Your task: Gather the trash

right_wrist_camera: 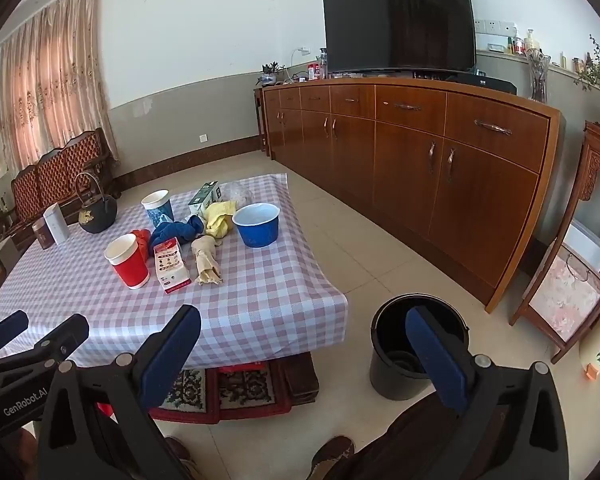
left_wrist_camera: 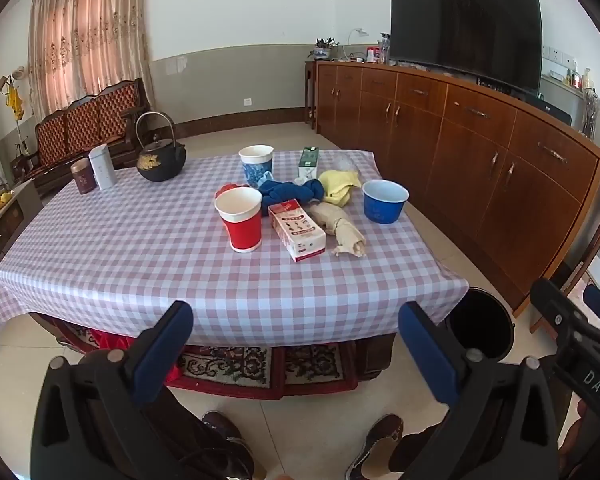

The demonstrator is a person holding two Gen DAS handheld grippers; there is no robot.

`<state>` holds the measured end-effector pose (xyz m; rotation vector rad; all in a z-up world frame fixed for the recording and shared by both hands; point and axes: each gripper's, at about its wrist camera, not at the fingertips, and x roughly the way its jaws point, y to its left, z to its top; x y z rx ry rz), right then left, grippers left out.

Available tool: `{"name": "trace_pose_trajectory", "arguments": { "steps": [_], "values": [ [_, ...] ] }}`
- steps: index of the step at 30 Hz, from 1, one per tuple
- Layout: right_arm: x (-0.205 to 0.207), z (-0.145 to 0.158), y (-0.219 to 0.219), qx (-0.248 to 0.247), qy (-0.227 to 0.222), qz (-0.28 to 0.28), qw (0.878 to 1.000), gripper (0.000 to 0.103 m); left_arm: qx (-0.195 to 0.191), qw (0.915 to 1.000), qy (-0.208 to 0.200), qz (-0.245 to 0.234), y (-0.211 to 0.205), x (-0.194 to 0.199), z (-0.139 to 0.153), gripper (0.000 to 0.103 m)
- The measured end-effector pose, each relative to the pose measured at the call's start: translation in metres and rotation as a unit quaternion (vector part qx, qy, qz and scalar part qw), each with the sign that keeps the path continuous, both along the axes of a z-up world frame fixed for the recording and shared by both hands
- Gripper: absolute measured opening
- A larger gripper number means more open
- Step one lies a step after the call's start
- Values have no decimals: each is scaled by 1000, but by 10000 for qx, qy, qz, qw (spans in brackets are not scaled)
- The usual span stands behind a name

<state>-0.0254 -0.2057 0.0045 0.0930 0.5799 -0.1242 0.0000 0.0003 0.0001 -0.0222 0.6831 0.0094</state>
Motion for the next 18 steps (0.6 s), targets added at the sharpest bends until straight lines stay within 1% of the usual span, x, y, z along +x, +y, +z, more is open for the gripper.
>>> {"name": "trace_pose_trajectory", "arguments": {
  "steps": [2,7,14,18],
  "values": [
    [-1,1,0,68,-62,14,10000,103,-2,10000,0,-19,0,0,0,103],
    [-7,4,1,32,-148,55,9999,103,-37,10000,-71,15,3,-1,4,103],
    [-3,7,2,20,-113,60,9999,103,9,9997,-226,39,4,-3,5,103],
    [-5,9,5,-24,-186,76,9998,103,7,9997,-262,34,3,-2,6,103]
  ]
}}
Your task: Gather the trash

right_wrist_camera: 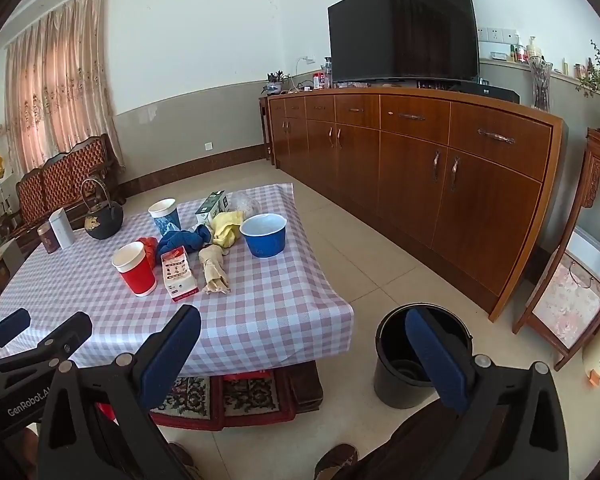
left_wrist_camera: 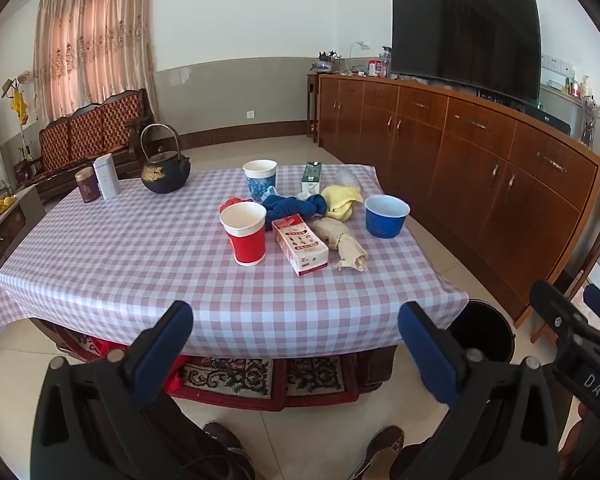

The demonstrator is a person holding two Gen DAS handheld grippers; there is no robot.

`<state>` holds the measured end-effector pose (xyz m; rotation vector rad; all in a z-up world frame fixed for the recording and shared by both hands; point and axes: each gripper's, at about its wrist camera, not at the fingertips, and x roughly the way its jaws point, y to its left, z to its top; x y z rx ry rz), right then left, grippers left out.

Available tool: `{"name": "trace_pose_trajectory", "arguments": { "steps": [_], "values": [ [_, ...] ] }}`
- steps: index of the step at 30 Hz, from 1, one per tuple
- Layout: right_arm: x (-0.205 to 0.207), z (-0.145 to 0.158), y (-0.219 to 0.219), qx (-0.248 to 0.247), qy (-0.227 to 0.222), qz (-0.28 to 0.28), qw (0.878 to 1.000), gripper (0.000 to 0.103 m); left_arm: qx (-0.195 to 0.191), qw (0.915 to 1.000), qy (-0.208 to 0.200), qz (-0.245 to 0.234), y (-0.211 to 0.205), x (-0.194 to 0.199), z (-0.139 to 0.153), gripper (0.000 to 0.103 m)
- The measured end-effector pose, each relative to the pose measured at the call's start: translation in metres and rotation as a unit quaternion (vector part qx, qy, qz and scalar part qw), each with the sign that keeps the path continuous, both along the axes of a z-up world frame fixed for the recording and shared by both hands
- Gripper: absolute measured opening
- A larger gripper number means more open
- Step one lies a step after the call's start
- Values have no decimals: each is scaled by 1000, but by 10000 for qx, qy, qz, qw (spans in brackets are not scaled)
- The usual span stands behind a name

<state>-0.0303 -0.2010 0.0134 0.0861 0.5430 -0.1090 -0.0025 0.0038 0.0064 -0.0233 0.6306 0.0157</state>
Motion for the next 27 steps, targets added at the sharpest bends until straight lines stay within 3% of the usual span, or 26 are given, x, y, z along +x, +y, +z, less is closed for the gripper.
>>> {"name": "trace_pose_trajectory", "arguments": {
  "steps": [27],
  "values": [
    [1,2,1,41,-63,30,10000,103,-55,10000,-22,71,5,1,0,103]
  ]
}}
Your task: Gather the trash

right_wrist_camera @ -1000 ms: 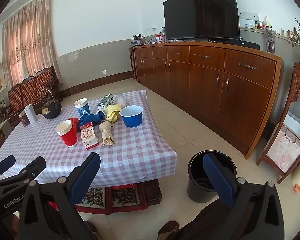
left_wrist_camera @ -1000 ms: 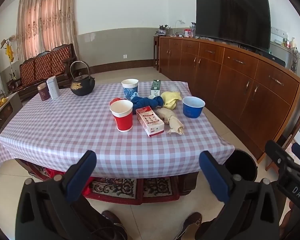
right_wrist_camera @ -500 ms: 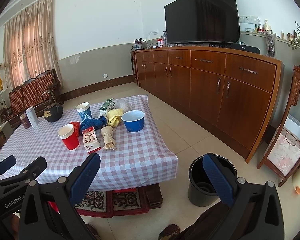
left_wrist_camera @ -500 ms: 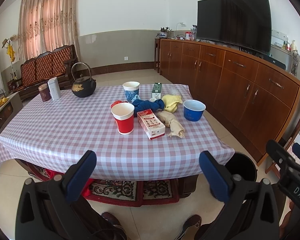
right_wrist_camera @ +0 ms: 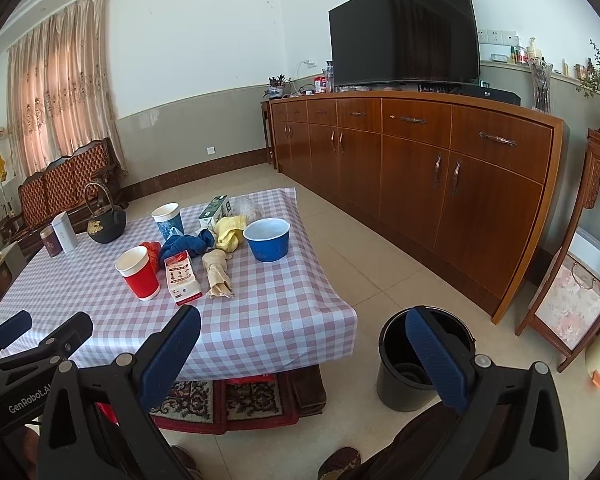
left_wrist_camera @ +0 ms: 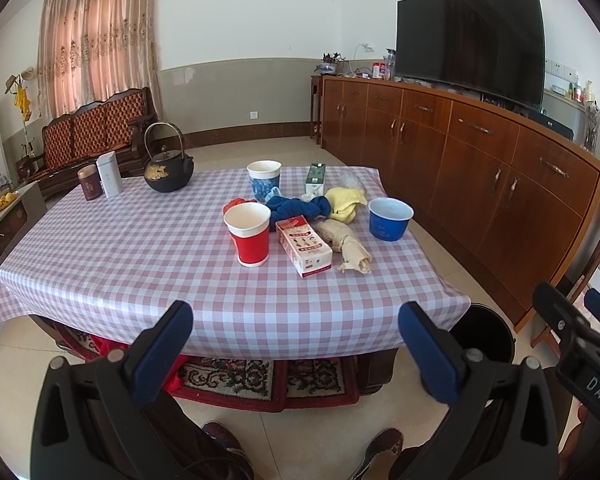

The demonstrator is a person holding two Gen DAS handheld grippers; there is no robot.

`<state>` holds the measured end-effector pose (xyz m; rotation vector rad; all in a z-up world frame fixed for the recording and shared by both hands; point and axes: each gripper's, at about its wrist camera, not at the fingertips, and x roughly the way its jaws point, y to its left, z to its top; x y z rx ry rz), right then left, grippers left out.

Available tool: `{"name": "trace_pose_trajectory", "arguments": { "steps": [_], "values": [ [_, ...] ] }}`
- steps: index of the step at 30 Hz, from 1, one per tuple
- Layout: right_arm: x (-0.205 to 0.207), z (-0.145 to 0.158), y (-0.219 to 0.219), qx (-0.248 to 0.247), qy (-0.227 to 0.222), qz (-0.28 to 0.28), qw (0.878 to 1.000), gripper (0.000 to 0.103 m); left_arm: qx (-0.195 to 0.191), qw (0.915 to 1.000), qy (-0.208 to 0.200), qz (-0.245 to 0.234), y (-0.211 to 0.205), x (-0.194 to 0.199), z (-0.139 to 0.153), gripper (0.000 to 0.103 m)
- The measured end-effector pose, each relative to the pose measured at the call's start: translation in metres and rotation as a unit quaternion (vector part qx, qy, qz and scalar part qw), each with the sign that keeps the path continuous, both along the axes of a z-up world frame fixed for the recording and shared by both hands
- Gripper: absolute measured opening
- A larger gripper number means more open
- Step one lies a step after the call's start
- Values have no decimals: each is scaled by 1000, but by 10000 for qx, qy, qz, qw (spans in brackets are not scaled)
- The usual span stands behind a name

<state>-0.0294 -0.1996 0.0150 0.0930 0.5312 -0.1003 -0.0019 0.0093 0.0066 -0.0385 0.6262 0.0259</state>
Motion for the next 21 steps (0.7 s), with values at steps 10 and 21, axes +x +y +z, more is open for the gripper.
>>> {"name": "trace_pose_trajectory", "arguments": {
  "steps": [10,21],
  "values": [
    [1,-5,2,-5,38,9,10000,103,-23,10000,11,56,3,1,-2,103],
    [1,-7,4,-12,60,33,10000,103,-30,10000,22,73,5,1,-4,103]
  ]
}}
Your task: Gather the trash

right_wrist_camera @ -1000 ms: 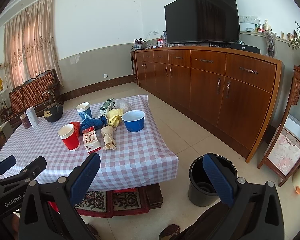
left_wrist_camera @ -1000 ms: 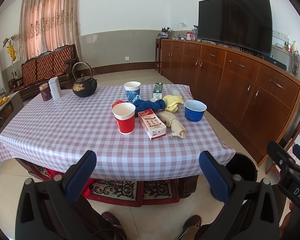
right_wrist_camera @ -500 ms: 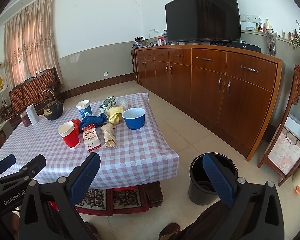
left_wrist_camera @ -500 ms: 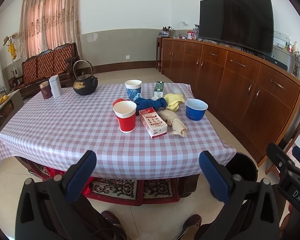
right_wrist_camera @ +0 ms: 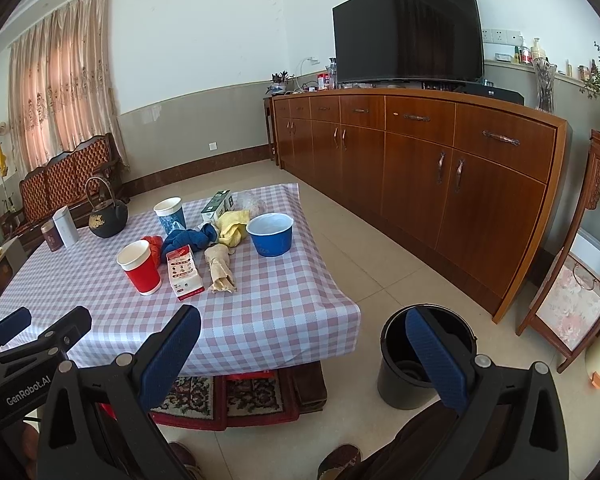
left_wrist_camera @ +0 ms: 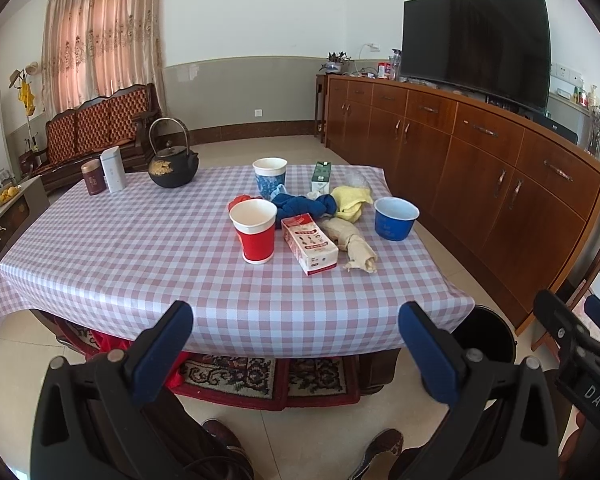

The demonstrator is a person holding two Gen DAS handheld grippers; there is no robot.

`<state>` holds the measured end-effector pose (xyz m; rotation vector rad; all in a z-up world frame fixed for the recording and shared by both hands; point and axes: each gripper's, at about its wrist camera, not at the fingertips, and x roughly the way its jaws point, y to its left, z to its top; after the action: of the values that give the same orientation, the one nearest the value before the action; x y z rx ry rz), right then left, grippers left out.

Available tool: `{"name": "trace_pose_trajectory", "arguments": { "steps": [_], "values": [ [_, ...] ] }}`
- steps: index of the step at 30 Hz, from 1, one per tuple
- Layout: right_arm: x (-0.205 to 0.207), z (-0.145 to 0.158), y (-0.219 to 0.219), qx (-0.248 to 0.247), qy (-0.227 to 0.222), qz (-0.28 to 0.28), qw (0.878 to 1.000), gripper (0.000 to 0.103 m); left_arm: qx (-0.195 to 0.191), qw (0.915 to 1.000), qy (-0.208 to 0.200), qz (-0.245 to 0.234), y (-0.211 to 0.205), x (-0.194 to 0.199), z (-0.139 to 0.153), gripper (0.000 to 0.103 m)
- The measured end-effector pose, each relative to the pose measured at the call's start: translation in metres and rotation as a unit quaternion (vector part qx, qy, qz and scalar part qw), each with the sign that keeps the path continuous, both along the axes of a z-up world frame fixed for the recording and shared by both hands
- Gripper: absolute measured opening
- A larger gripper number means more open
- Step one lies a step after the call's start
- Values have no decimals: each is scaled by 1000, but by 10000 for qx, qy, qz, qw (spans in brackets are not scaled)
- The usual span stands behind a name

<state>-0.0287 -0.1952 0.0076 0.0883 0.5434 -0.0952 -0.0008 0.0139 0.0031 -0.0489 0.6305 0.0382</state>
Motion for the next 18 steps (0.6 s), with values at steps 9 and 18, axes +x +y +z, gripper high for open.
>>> {"name": "trace_pose_trajectory", "arguments": {
  "steps": [9,18],
  "values": [
    [0,-1,2,-6,4,4,10000,103,-1,10000,3,22,2,0,-2,103],
    [1,-1,2,-11,25,10,10000,103,-13,10000,34,49,5,1,-4,103]
  ]
}}
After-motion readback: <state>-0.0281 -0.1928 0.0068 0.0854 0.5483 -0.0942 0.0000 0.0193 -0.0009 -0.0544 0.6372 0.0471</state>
